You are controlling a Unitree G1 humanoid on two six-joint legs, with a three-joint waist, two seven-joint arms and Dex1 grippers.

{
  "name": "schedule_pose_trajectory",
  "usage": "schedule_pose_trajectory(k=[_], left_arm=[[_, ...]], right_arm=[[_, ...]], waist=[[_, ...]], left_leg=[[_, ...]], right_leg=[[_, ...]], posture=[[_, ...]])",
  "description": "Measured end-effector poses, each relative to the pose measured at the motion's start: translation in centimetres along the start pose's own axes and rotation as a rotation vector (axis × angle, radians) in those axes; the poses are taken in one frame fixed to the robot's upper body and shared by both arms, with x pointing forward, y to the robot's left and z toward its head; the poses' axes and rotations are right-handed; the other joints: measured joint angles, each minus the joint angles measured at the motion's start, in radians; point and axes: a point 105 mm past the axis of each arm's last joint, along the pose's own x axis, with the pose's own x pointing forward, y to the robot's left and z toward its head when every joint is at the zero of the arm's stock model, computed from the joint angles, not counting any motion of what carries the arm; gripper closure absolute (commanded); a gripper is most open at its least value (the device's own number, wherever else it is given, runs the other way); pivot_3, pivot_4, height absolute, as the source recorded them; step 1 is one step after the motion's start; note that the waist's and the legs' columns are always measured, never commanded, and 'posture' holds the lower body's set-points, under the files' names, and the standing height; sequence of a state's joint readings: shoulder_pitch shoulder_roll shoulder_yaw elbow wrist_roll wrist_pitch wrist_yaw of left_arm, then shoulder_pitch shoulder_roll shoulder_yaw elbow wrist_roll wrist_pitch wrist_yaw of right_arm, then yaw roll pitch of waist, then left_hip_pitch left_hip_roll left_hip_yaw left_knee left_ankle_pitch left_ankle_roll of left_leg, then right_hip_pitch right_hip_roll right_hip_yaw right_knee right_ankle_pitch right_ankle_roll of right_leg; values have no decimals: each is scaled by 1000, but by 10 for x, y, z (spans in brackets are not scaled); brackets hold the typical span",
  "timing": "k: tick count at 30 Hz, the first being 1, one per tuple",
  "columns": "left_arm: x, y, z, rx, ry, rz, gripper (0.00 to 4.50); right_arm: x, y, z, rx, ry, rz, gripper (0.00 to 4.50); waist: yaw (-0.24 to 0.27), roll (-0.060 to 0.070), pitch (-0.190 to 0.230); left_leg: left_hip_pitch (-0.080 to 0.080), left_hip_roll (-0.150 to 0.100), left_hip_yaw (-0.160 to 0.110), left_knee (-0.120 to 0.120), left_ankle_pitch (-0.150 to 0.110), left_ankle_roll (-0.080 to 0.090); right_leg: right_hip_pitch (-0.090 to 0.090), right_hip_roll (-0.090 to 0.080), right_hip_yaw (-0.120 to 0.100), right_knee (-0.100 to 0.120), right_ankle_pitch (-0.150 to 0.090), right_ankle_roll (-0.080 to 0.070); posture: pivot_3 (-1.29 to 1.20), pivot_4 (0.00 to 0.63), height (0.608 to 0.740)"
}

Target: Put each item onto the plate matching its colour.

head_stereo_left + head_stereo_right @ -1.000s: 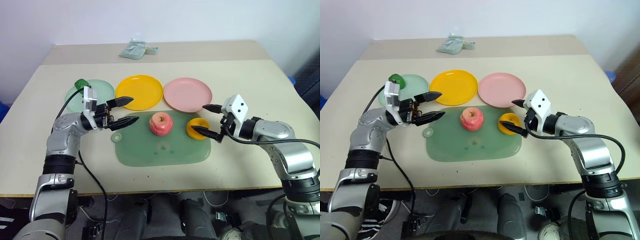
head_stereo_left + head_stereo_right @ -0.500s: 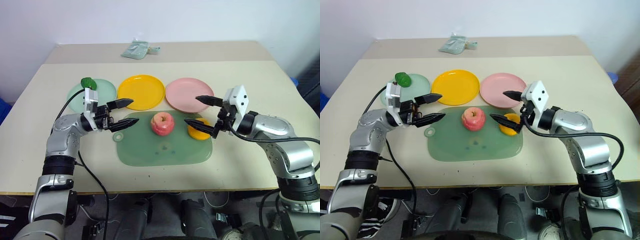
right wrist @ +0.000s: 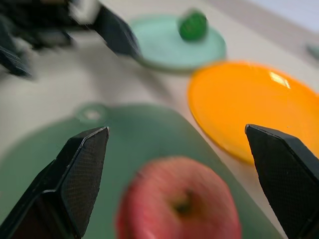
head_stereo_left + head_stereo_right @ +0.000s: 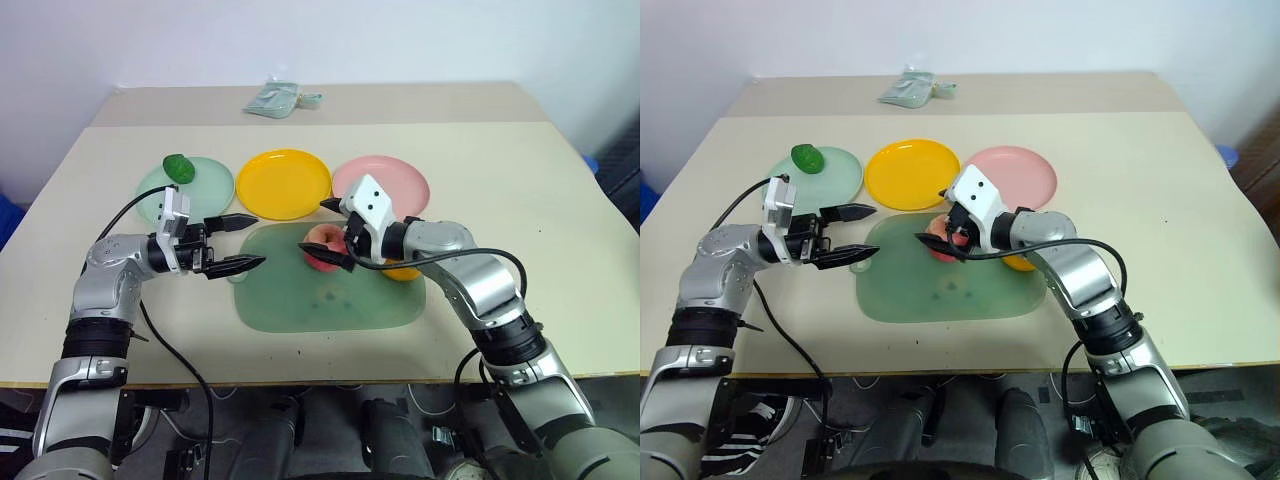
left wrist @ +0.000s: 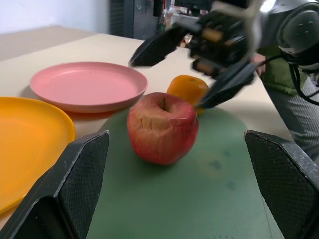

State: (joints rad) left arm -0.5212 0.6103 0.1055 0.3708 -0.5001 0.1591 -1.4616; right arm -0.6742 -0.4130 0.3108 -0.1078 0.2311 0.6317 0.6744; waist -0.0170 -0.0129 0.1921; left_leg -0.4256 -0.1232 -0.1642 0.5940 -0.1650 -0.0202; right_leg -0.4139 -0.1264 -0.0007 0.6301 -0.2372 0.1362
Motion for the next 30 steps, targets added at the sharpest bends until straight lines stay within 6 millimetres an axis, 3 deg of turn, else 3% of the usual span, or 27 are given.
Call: schedule_pose_trajectory(k=[4, 7, 12, 18, 24, 27, 30], left_arm=[[-3, -3, -5, -10, 11, 5, 79], [-2, -5, -4, -1, 12, 4, 79], [-2, -4, -4, 7, 10, 12, 0], [1, -3, -3, 22, -11, 21, 0], [5, 9, -3, 90, -16, 84, 0], [10, 13, -8, 105, -25, 124, 0], [19, 18, -8, 108, -59, 181, 0]], right_arm=[[1, 2, -21, 29, 101, 29, 0], [1, 4, -22, 53, 119, 54, 0], [-1, 5, -21, 102, 126, 83, 1248], [-1, -3, -10, 158, 57, 40, 1250], [-17, -84, 21, 132, -78, -324, 1250], [-26, -112, 10, 137, -55, -469, 1250], [-28, -123, -14, 137, 16, -532, 1250]], waist=[[-2, 0, 0], [-2, 0, 0], [-2, 0, 0], [-2, 0, 0], [1, 0, 0], [0, 0, 0], [-2, 0, 0]], left_leg=[[0, 0, 0, -1, 0, 0], [0, 0, 0, -1, 0, 0], [0, 0, 0, -1, 0, 0], [0, 0, 0, -1, 0, 0], [0, 0, 0, -2, 1, -1], [0, 0, 0, -2, 1, -1], [0, 0, 0, -2, 1, -1]], right_leg=[[-1, 0, 0, 0, 0, 0], [-1, 0, 0, 0, 0, 0], [-1, 0, 0, 0, 0, 0], [-1, 0, 0, 0, 0, 0], [-1, 0, 0, 0, 1, -1], [-1, 0, 0, 0, 1, -1], [-1, 1, 0, 1, 1, -1]], posture=[[0, 150, 740], [0, 150, 740], [0, 150, 740], [0, 150, 740], [0, 150, 740], [0, 150, 740], [0, 150, 740]])
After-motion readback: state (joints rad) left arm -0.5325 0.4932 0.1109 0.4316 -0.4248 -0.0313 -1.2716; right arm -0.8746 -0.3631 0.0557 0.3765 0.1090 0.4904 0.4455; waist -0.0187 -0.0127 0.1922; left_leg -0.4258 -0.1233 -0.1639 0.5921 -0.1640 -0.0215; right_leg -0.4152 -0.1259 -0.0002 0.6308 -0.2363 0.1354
